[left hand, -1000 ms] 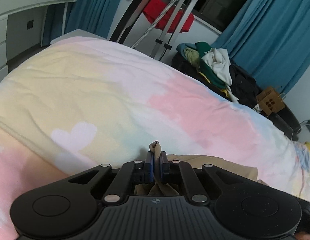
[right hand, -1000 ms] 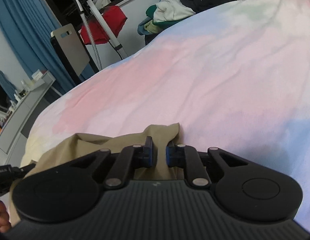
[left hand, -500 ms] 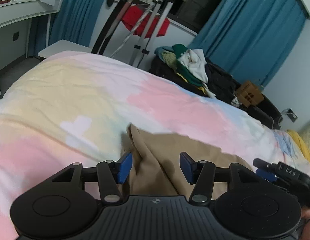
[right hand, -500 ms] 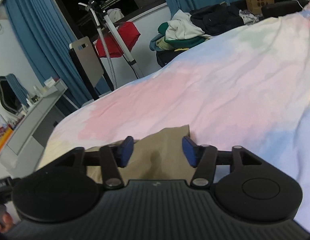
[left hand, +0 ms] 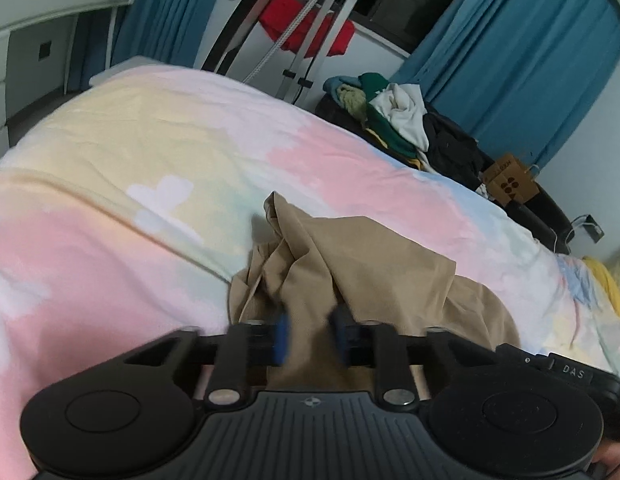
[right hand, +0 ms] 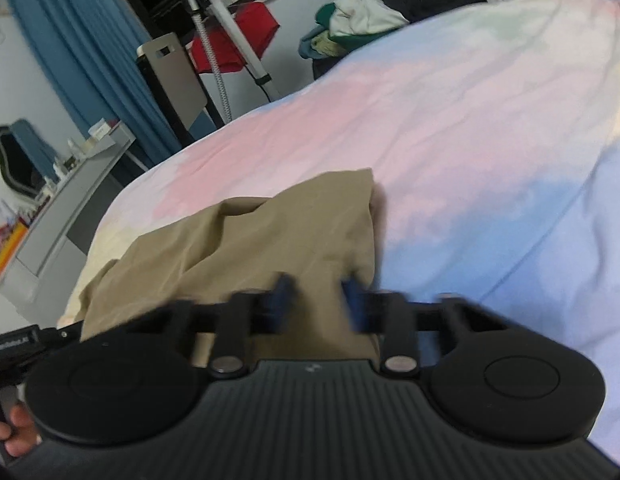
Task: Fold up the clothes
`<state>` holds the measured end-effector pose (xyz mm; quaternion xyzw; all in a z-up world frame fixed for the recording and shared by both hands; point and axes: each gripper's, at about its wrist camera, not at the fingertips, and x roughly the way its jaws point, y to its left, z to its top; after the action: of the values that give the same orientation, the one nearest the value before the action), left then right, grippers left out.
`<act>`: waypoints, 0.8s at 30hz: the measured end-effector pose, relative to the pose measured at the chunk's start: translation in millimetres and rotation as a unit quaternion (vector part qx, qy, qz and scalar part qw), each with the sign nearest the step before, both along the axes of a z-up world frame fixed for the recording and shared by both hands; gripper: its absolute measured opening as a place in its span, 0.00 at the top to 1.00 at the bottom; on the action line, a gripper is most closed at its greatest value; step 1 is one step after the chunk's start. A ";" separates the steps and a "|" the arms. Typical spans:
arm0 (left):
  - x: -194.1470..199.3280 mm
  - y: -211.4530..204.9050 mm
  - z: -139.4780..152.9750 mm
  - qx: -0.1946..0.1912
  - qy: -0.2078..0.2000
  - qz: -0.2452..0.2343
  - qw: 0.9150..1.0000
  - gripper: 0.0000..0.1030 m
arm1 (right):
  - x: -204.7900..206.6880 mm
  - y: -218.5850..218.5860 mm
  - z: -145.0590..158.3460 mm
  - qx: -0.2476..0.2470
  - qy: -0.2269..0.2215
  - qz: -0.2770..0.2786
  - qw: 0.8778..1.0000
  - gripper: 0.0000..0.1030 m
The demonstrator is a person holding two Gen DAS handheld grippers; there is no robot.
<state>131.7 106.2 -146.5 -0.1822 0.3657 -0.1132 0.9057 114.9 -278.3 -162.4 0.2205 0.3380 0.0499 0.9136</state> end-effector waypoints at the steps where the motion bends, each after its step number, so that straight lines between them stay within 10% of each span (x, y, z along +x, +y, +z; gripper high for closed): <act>1: -2.2 1.5 2.7 -0.001 -0.003 0.001 1.000 0.92 | -0.5 3.6 2.3 -0.011 -0.005 0.001 1.000 0.89; 11: -7.7 10.4 2.0 0.021 0.015 0.010 1.000 0.95 | -2.9 -4.6 0.1 -0.114 0.004 -0.038 0.993 0.96; 18: -15.0 7.4 7.1 0.036 0.007 0.006 0.999 0.91 | -4.2 -25.5 -2.3 -0.051 0.011 -0.065 0.997 0.97; 24: -47.7 -5.5 26.2 0.032 0.000 0.023 0.999 0.54 | -29.3 -19.9 30.8 -0.026 -0.040 -0.055 0.997 0.96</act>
<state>84.0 100.7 -120.3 -0.1613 0.3653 -0.0810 0.9132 85.5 -298.1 -131.6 0.2129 0.2899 0.0001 0.9331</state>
